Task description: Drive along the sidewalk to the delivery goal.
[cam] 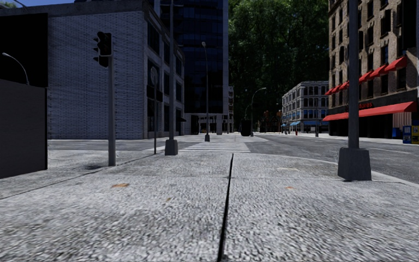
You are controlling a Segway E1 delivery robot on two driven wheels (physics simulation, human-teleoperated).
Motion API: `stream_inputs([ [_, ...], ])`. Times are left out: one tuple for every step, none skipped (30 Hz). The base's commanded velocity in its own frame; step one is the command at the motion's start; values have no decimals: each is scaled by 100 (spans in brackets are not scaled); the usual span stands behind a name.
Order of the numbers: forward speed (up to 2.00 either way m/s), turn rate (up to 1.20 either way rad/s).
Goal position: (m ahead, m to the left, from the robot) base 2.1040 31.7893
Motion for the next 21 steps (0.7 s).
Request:
stream_inputs([
  [200,7],
  [200,8],
  [200,8],
  [200,8],
  [200,8],
  [200,9],
  [200,9],
  [200,9],
  [200,9],
  [200,9],
  [200,9],
  [200,9],
  [200,9],
  [200,10],
  [200,14],
  [200,14],
  [200,17],
  [200,20],
  [200,20],
  [200,22],
  [200,23],
])
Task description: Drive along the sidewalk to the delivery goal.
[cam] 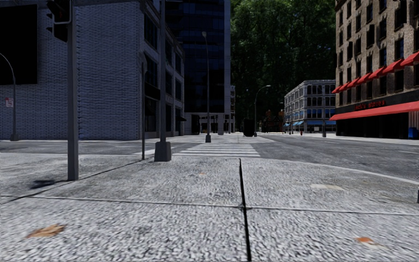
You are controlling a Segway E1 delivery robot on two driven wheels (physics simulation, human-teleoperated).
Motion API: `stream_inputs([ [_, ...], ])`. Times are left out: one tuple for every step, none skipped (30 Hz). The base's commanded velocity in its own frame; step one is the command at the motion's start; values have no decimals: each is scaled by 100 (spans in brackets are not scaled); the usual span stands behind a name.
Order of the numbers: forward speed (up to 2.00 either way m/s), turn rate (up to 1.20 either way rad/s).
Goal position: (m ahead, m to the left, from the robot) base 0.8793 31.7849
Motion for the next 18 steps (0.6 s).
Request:
stream_inputs([
  [200,26],
  [200,26],
  [200,29],
  [191,32],
  [180,38],
  [180,38],
  [174,50],
  [168,58],
  [161,59],
  [161,59],
  [154,60],
  [151,60],
  [151,60],
  [150,61],
  [150,62],
  [150,63],
  [150,63],
  [149,64],
])
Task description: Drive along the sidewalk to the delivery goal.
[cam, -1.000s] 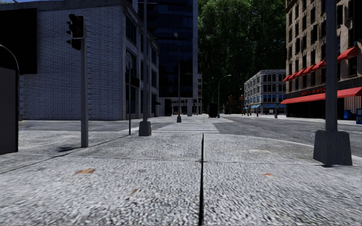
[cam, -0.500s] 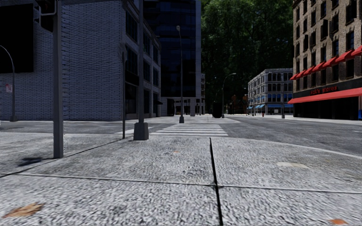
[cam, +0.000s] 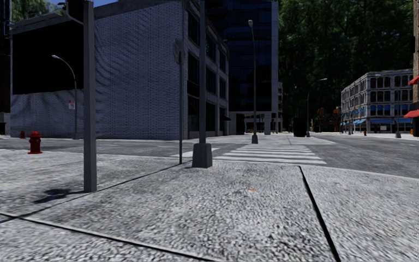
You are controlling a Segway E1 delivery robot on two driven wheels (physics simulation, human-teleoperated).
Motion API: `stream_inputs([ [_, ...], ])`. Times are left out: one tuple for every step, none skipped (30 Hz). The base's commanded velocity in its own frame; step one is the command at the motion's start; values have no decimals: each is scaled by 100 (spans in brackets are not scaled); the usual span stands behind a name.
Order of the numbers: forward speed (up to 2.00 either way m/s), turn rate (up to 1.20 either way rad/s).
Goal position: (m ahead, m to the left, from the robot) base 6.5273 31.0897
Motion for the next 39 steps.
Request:
stream_inputs([
  [149,65],
  [149,65],
  [149,65],
  [149,65],
  [149,64],
  [149,48],
  [149,48],
  [149,36],
  [149,0],
  [149,0],
  [149,0],
  [148,0],
  [148,0],
  [148,0],
  [148,0],
  [150,0],
  [150,0],
  [151,0],
  [151,0],
  [151,0],
  [151,0],
  [152,0],
  [152,0],
  [152,0],
  [152,0],
  [153,0],
  [153,0],
  [153,0],
  [154,0],
  [154,3],
  [154,12],
  [154,12],
  [154,19],
  [154,24],
  [154,25],
  [154,25],
  [154,26],
  [154,27],
  [154,27],
])
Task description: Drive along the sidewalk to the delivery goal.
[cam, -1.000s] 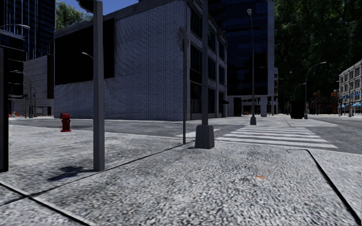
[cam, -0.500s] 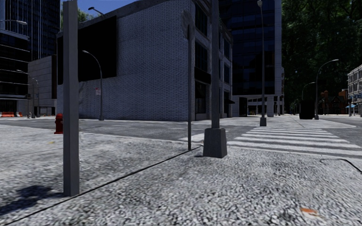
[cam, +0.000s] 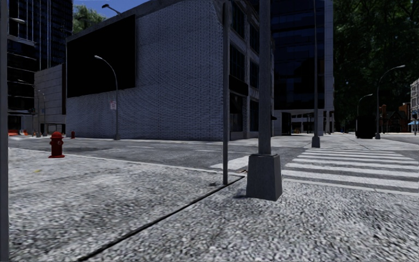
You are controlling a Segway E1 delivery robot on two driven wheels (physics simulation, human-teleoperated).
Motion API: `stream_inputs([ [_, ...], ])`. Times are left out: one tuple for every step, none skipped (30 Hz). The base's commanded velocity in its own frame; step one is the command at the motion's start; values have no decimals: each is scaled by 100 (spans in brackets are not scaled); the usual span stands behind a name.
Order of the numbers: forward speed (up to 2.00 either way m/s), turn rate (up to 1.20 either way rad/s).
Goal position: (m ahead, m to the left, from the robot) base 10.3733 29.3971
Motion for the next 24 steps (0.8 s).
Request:
stream_inputs([
  [154,28],
  [154,28],
  [154,32],
  [154,32],
  [154,43],
  [154,54],
  [154,59],
  [154,59],
  [154,61],
  [154,62],
  [154,62],
  [154,67],
  [154,68],
  [154,69],
  [154,69],
  [154,69],
  [154,69],
  [154,69],
  [154,69],
  [154,69],
  [154,69],
  [154,69],
  [154,69],
  [154,69],
])
